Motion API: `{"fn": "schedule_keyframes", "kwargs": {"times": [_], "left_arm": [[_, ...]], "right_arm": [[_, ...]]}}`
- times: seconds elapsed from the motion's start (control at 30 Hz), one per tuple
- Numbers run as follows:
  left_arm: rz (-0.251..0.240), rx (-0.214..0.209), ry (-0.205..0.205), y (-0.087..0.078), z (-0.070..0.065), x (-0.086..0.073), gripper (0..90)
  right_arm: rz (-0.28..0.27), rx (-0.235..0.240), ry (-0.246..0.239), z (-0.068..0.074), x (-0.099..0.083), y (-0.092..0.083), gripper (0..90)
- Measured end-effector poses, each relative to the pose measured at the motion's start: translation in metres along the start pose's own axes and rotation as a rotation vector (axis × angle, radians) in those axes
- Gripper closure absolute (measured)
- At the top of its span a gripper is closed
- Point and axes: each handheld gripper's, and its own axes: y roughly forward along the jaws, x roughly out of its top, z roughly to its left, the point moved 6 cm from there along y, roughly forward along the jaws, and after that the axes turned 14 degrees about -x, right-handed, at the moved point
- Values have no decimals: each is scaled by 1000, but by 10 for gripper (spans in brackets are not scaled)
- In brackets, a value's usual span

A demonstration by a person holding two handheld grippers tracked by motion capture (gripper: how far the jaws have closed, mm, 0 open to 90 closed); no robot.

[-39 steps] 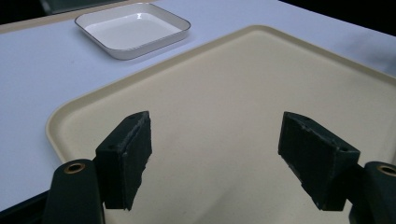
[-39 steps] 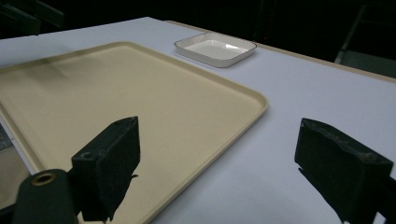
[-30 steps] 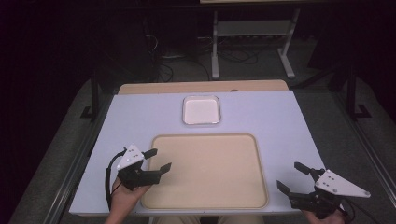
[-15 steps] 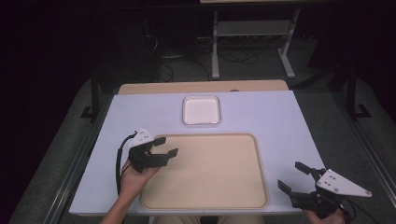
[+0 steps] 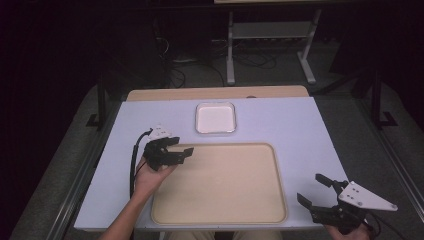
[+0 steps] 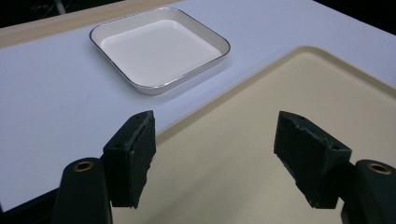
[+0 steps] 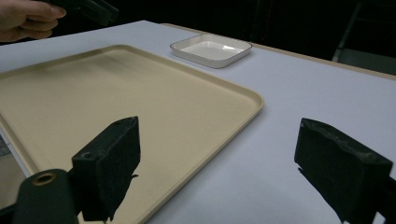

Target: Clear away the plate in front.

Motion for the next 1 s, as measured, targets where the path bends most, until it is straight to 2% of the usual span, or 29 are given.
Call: {"fn": "schedule_keyframes", "kwargs": {"times": [0.27, 0.43, 0.8, 1.0], "left_arm": [[10, 13, -48, 5, 20, 7, 261], [25, 7, -115, 11, 33, 14, 255], [55, 20, -118, 26, 48, 34, 262], [81, 10, -132, 35, 54, 45, 315]], "right_arm": [[-2, 0, 4, 0, 0, -1, 133], [-1, -3, 0, 0, 0, 0, 133], [0, -4, -4, -1, 0, 0, 133], [-1, -2, -2, -1, 0, 0, 134]]}}
